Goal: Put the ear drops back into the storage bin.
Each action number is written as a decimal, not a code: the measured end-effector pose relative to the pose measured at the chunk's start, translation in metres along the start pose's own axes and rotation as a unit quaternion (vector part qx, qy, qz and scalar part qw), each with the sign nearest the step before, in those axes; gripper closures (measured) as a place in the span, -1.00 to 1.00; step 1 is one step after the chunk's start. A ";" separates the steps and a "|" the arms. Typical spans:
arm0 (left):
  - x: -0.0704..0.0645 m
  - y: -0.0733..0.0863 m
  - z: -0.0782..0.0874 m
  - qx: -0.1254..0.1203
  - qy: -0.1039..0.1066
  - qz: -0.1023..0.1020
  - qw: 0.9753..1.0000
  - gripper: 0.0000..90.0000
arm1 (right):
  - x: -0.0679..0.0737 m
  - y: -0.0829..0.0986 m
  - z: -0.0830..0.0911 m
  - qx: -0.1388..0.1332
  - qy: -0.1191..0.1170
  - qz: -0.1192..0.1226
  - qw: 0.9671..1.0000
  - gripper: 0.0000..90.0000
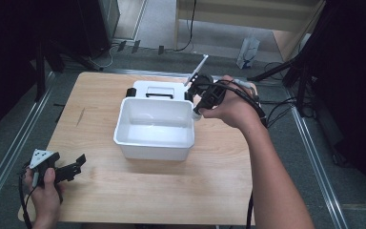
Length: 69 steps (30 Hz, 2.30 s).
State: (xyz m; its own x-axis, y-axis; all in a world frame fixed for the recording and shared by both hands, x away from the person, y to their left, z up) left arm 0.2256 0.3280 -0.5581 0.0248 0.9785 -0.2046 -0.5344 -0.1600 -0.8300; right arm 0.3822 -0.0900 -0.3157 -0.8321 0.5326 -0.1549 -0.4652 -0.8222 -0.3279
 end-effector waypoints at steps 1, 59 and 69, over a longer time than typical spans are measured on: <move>0.000 0.000 0.000 0.000 0.000 -0.001 1.000 -0.99 | 0.001 -0.002 -0.001 -0.001 -0.001 0.003 1.000 0.60; 0.000 0.000 0.000 0.002 0.005 0.000 1.000 -0.99 | 0.024 -0.002 -0.110 0.065 -0.030 0.136 0.988 0.59; 0.000 0.000 -0.001 0.004 0.008 -0.002 1.000 -0.99 | 0.026 -0.001 -0.131 0.081 -0.045 0.149 0.985 0.59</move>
State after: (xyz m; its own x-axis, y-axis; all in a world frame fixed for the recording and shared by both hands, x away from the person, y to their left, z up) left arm 0.2262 0.3278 -0.5584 0.0394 0.9769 -0.2100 -0.5414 -0.1558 -0.8262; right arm 0.4008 -0.0490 -0.4418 -0.9590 0.2490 -0.1352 -0.2324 -0.9643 -0.1269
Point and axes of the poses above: each handheld gripper's, and its own axes: z roughly backward along the jaws, y roughly out of its underside, x roughly to its left, the point moved 1 cm from there along -z, roughly forward along the jaws, and after that the axes turned 2 degrees about -y, right-handed, at the moved point
